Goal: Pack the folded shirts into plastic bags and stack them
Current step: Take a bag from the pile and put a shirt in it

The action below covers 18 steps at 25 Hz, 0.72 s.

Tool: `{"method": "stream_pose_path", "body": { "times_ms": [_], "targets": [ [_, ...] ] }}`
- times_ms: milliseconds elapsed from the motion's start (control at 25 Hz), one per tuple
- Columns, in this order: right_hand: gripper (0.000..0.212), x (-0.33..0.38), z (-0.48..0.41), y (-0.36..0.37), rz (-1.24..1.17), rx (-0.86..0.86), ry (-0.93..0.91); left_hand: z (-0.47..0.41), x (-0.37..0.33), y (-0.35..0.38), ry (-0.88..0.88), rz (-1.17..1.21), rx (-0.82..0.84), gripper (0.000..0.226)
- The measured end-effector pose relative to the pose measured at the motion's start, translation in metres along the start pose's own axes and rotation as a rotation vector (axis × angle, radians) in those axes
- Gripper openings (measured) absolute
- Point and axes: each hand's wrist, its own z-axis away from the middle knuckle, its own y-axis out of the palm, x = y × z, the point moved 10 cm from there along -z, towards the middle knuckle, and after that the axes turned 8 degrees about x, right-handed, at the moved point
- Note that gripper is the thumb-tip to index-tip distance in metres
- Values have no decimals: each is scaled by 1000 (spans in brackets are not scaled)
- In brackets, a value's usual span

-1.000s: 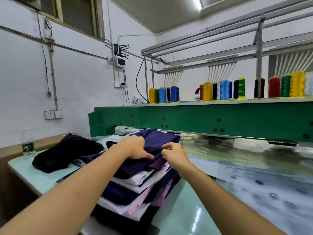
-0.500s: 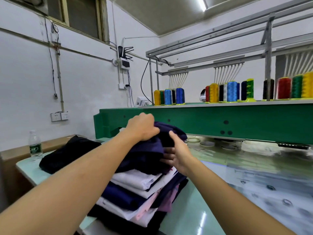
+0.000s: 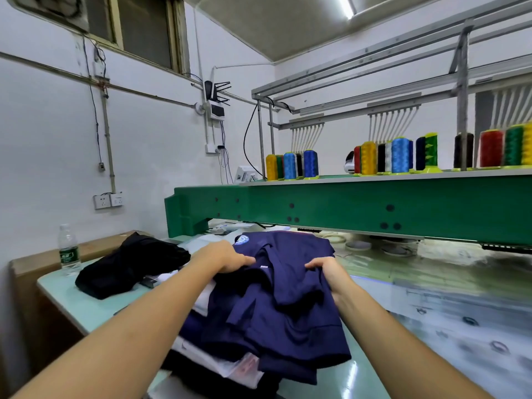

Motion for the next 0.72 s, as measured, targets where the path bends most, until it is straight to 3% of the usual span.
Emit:
{"method": "stream_pose_path", "body": {
  "times_ms": [120, 200, 280, 440, 560, 640, 720],
  "targets": [
    [82, 10, 1, -1, -6, -2, -108, -6, 3, -3, 23, 89, -4, 75],
    [107, 15, -2, -3, 31, 13, -172, -7, 0, -2, 28, 143, 33, 58],
    [114, 17, -1, 0, 58, 60, -180, -3, -8, -3, 42, 148, 72, 42],
    [100, 24, 2, 7, 225, 118, -196, 8, -39, -2, 162, 234, 110, 24],
    [68, 29, 5, 19, 315, 163, -197, 32, -89, -9, 379, 155, 25, 15],
    [36, 27, 8, 28, 232, 199, -141, 55, -125, -7, 496, 127, -2, 26],
    [33, 25, 14, 28, 118, 176, -76, 75, -157, 4, 572, 82, 30, 40]
  ]
}}
